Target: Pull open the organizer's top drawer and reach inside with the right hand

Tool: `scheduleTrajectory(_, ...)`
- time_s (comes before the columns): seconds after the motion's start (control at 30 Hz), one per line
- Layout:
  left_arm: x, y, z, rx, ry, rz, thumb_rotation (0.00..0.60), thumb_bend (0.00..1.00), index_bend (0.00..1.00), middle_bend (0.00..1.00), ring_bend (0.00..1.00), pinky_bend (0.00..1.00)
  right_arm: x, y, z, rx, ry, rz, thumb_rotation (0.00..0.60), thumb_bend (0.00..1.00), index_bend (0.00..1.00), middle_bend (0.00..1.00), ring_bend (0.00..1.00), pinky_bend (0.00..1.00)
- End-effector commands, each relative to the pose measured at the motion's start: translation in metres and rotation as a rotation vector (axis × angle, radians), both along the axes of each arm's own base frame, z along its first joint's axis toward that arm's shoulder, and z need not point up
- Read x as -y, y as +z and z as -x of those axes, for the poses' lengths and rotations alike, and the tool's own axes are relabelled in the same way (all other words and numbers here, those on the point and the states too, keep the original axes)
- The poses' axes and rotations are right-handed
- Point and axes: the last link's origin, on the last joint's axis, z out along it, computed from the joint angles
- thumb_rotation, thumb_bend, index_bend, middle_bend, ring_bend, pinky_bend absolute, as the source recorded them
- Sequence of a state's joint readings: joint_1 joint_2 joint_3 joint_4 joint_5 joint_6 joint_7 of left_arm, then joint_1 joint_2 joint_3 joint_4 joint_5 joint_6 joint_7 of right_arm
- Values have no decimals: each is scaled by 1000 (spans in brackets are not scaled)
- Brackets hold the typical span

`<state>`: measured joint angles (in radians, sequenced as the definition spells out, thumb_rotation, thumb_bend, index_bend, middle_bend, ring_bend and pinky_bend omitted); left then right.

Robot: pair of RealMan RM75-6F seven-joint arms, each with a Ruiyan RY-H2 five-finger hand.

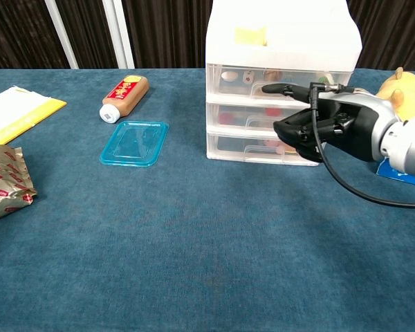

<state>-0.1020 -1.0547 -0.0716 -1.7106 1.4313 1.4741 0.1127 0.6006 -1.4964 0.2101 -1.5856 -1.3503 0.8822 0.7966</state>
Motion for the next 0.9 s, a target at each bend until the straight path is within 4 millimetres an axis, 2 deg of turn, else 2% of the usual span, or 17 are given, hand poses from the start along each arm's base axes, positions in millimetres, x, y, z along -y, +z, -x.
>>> scheduleTrajectory(0.03,0,0,0,0,0,0,600,417,96,28,0,0,1,-2,-1,0,-1,-2,600,545,0,763,824,851)
scheduleTrajectory(0.9,0,1,1,-2,3,-1,600,417,96,28,0,0,9,-12,-8,18,-10,-22,600,545,0,770,847,851)
